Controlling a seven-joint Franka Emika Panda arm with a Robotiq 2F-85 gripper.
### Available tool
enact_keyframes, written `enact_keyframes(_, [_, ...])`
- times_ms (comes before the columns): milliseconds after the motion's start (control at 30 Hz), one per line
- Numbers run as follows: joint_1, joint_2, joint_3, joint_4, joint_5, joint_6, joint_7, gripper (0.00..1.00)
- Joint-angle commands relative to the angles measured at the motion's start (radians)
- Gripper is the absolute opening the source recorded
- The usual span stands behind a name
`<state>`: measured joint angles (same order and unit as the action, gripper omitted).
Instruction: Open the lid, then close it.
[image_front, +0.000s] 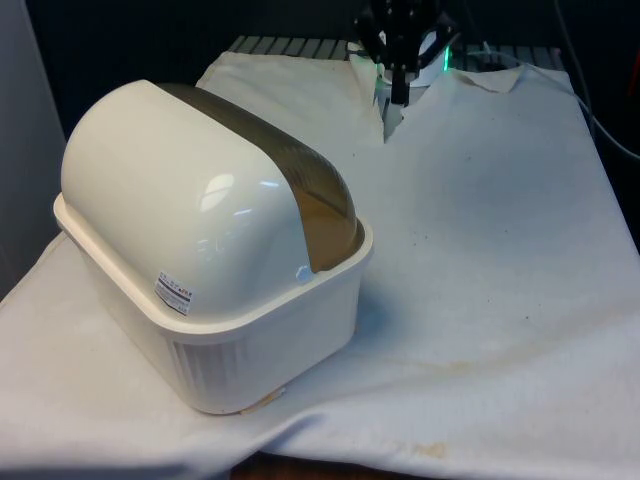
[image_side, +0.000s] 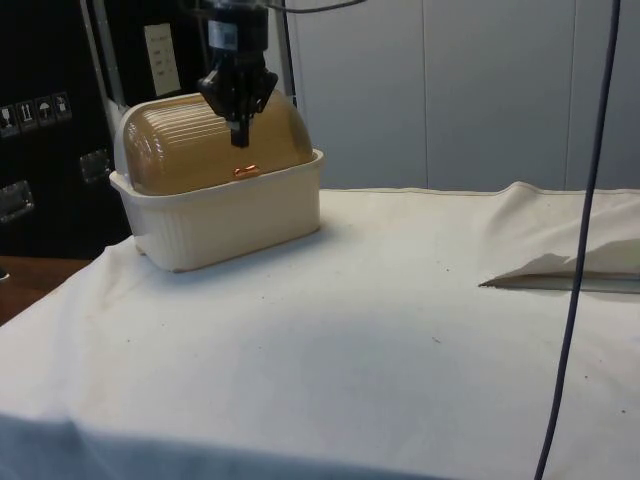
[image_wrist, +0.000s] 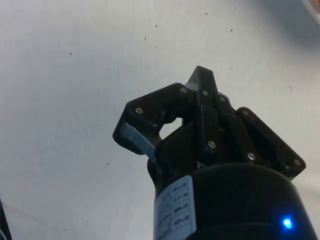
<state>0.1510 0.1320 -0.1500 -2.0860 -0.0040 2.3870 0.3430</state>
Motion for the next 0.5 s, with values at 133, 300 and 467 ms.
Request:
enact_keyframes(133, [0.003,0.016,0.0,-0.007,-0.008,0.053,0.048,0.0])
enact_keyframes(300, [0.004,0.027,0.001,-0.009,-0.01,0.078,0.072,0.0])
enact_keyframes(467, [0.006,0.041,0.003,-0.018,-0.015,0.124,0.111,0.0])
